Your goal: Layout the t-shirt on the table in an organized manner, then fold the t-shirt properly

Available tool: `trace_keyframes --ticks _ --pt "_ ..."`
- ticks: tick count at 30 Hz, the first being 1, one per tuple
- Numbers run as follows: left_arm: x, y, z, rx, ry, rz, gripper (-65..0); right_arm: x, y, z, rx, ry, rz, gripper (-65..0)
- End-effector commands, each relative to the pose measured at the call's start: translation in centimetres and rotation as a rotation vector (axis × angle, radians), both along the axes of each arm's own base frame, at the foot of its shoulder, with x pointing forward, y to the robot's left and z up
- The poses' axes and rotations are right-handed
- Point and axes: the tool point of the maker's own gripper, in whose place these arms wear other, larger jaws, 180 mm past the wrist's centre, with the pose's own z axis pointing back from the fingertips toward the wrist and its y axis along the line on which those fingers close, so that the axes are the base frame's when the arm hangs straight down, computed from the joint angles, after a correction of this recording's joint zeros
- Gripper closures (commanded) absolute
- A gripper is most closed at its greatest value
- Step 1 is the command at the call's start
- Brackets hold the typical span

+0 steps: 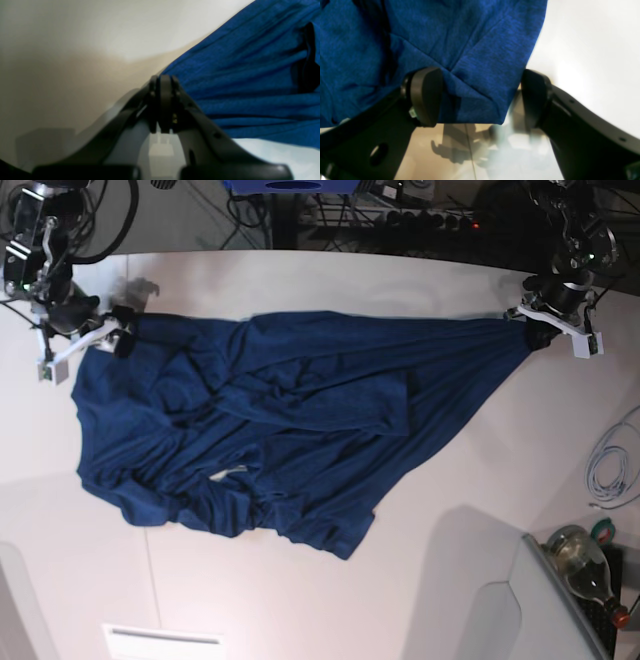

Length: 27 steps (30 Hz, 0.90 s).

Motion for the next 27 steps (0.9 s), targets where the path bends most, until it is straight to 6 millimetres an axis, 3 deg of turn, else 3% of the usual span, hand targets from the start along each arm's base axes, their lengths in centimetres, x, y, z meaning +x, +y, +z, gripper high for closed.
trace_keyframes --ticks 1,6,11,16,20,24,27 --pt "0.6 0.9 1.2 0.024 -0.039 0.004 0.0 -1.1 0.6 -0.3 0.009 0.029 0.047 -44.7" --pt "0.5 0.9 1.2 0.024 -0.037 0.004 0.0 -1.3 1.6 -0.2 0.032 0.015 0.110 -27.3" --pt "0.5 0.9 1.5 0.033 -0.041 -0.002 0.0 -0.8 1.2 0.4 0.018 0.006 0.118 -0.6" --pt "0.5 1.5 6.3 0.164 -0.107 -0.038 0.0 -0.9 -1.6 5.1 -0.087 0.031 0.122 -0.6" --pt "0.5 1.4 8.9 0.230 -0.142 -0.053 0.0 -2.1 -2.0 9.0 -0.168 0.024 0.124 -0.6" --pt "1.3 0.7 8.9 0.219 -0.156 -0.069 0.0 -2.2 -2.1 10.0 -0.192 0.036 0.134 -0.6" --pt "3.9 -1.5 9.3 0.194 -0.199 -0.121 0.0 -0.1 -2.7 9.9 -0.181 0.013 0.119 -0.6"
